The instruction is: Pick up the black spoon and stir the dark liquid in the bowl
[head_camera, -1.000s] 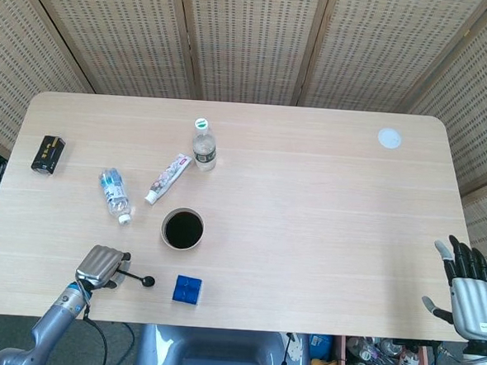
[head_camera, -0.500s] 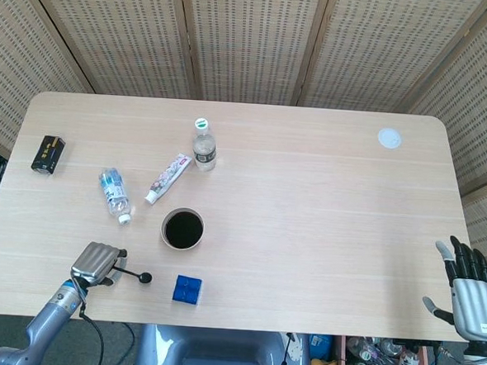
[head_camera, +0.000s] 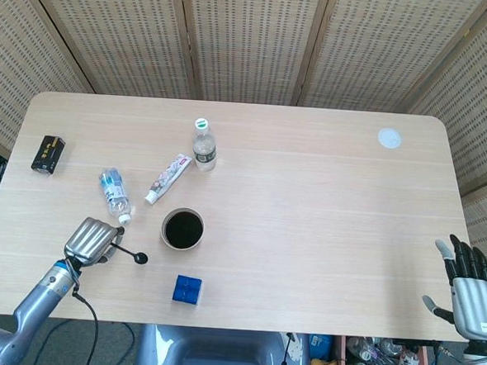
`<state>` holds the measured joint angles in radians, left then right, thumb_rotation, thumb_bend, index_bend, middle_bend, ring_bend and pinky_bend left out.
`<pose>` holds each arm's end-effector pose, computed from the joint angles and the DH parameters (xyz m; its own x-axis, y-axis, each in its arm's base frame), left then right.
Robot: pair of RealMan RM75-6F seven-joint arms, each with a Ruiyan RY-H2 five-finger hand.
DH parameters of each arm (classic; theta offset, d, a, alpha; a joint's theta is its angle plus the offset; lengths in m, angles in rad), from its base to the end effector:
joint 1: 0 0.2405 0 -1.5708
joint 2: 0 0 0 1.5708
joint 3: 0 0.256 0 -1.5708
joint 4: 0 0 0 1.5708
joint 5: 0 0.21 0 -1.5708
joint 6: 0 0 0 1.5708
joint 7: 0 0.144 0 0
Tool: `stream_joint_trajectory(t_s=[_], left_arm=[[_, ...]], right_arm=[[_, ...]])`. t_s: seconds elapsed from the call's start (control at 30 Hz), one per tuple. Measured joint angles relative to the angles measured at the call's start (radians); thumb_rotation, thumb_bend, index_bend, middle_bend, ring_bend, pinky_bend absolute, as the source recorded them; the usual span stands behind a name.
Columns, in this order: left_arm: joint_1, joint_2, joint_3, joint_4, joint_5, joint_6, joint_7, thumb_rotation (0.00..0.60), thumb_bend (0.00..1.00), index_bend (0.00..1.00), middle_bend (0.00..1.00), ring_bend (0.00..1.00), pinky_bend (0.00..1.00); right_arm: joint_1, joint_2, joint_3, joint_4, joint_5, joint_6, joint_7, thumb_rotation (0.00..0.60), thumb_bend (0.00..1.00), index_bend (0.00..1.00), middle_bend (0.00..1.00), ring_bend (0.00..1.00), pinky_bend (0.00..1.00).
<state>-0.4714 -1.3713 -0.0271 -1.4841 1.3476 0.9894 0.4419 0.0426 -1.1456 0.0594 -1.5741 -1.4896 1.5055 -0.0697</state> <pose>-0.2617 0.2737 0.0246 0.7091 0.2659 0.6531 0.7001 -0.3761 -0.6070 -0.3231 -0.1699 0.1588 0.4672 0.0086 0.8841 -0.8835 0.0426 0.4665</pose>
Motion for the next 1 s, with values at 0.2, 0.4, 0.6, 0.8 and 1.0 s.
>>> stream_joint_trajectory(t_s=[0.2,0.4,0.6,0.8,1.0], left_arm=[[-0.083,0.058,-0.032,0.007,0.084,0.003,0.102,0.6,0.52,0.62,0.84,0.79,0.76],[-0.174,0.075,-0.063,0.048,0.15,-0.023,0.184,0.6,0.52,0.63,0.84,0.79,0.76],[-0.251,0.051,-0.068,0.12,0.218,-0.063,0.243,0.6,0.52,0.63,0.84,0.79,0.76],[-0.329,-0.001,-0.05,0.186,0.301,-0.116,0.312,0.6,0.52,0.63,0.84,0.79,0.76],[-0.375,-0.066,-0.031,0.229,0.332,-0.159,0.366,0.6,0.52,0.63,0.84,0.79,0.76]], right_arm=[[-0.001,-0.001,0.0,-0.001,-0.007,0.005,0.002,0.6,0.15,0.09,0.05,0.0,0.0],[-0.002,-0.001,-0.001,-0.003,-0.015,0.013,0.003,0.6,0.15,0.09,0.05,0.0,0.0],[-0.006,0.001,-0.002,-0.007,-0.02,0.021,0.003,0.6,0.15,0.09,0.05,0.0,0.0],[-0.007,-0.002,-0.003,-0.01,-0.022,0.023,0.001,0.6,0.15,0.09,0.05,0.0,0.0],[-0.012,-0.004,-0.004,-0.008,-0.022,0.028,0.004,0.6,0.15,0.09,0.05,0.0,0.0]])
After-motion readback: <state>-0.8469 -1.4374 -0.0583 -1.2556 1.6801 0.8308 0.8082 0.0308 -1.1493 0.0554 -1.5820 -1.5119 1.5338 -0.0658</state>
